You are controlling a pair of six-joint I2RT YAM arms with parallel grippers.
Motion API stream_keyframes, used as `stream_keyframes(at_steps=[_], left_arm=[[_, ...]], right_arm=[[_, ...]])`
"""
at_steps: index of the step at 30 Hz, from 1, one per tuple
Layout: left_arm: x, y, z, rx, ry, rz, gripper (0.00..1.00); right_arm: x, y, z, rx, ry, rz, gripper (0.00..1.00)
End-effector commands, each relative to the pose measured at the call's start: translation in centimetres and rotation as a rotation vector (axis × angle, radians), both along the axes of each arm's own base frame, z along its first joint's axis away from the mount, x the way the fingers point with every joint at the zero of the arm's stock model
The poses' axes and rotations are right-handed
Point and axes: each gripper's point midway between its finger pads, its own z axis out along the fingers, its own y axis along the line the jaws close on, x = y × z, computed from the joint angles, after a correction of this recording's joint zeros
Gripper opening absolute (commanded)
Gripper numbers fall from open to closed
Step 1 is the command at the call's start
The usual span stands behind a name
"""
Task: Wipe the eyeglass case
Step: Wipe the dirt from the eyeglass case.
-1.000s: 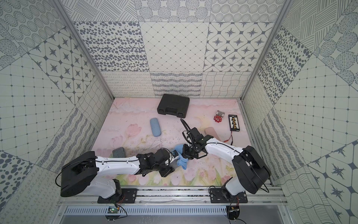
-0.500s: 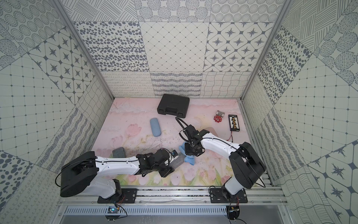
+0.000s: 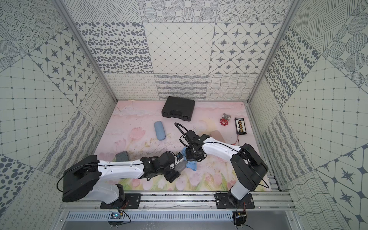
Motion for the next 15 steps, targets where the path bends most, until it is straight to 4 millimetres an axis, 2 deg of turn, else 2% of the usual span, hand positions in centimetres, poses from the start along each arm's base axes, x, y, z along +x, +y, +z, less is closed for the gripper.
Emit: stream_keyframes(at_steps=[1,6,10,15], left_arm=[[0.4,-0.6,0.8,-0.006,-0.026,-0.012,0.89],[0.4,-1.0,0.9,-0.007,-0.036,-0.042,0.90],[0.3,-1.3,0.1,0.009,-0.030,-0.071,0.89],[0.3,-0.8,-0.7,0.054,-0.028,-0.080,0.78]], right_arm=[[-1.3,0.1,-2.1,-0.030,0.065,0.030,0.00],[-1.2,0.3,-2.2,-0.024,0.068,0.034,0.00],[-1.2,0.5,-2.0,-0.007,0.076,0.030,0.00],[-0.9,0.2,0.6,0.057,0.052,0.001,0.00]])
